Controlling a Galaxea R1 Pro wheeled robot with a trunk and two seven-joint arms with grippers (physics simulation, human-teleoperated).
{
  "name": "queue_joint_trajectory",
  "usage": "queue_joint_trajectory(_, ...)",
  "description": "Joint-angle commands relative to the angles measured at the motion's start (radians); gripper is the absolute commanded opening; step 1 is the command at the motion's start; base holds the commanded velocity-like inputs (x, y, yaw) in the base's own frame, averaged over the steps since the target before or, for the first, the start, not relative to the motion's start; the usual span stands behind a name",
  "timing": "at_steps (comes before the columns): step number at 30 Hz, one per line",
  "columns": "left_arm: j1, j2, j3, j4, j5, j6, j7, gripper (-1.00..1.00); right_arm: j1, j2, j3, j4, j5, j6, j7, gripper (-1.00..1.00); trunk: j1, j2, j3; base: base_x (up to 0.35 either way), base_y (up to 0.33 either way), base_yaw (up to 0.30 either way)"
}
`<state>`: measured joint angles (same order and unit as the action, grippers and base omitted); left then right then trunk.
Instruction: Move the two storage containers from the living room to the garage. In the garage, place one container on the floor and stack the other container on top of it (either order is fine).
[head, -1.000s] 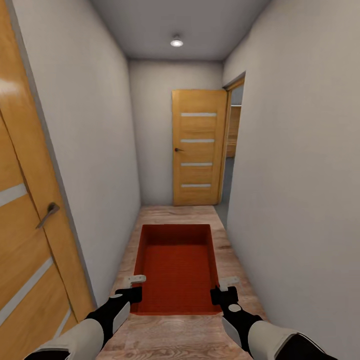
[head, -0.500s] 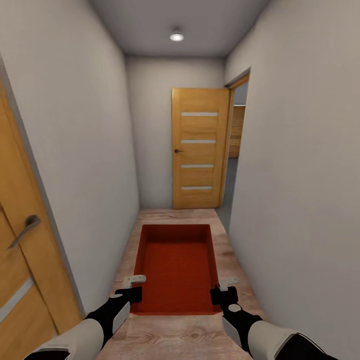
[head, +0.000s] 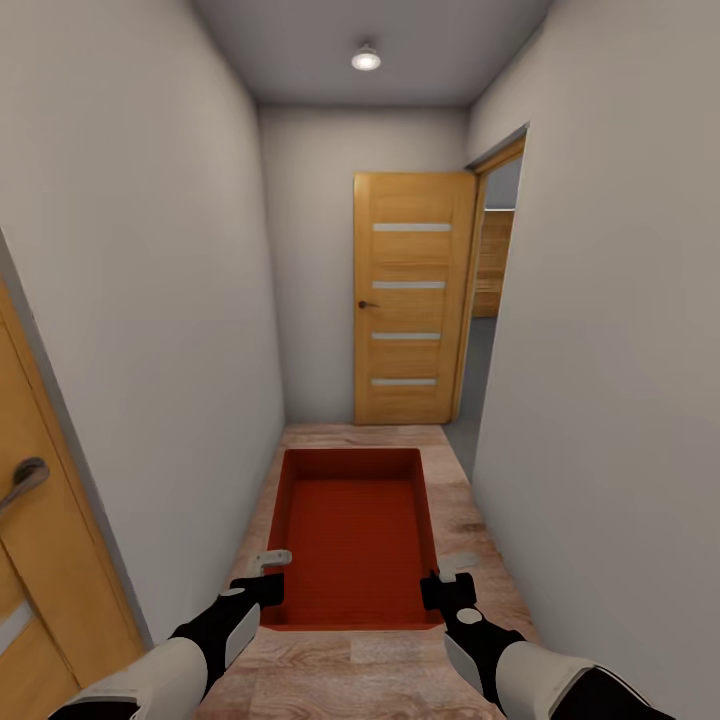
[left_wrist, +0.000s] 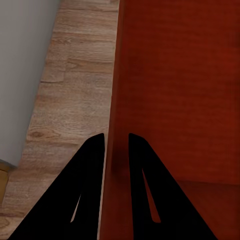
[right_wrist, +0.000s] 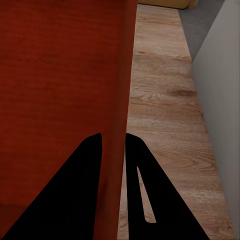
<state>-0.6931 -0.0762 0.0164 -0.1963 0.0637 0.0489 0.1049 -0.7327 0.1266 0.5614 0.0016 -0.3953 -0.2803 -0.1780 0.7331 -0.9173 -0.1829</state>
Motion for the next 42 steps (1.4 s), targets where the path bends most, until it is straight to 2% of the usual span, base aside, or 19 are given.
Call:
queue_joint_trajectory(1,0.0,-0.001,0.013,-0.005,-0.012,-0.067,0.01,-1.0,0.0,0.001,-0.031,0.0,0.007,0.003,0.008,-1.0,0.001,-0.001,-0.001,0.322,0.0,0.002)
queue_joint_trajectory(42,0.0,0.001,0.014,-0.002,-0.012,-0.067,0.009,-1.0,0.0,0.001,-0.031,0.0,0.007,0.003,0.008,-1.0,0.001,-0.001,-0.001,0.322,0.0,0.0)
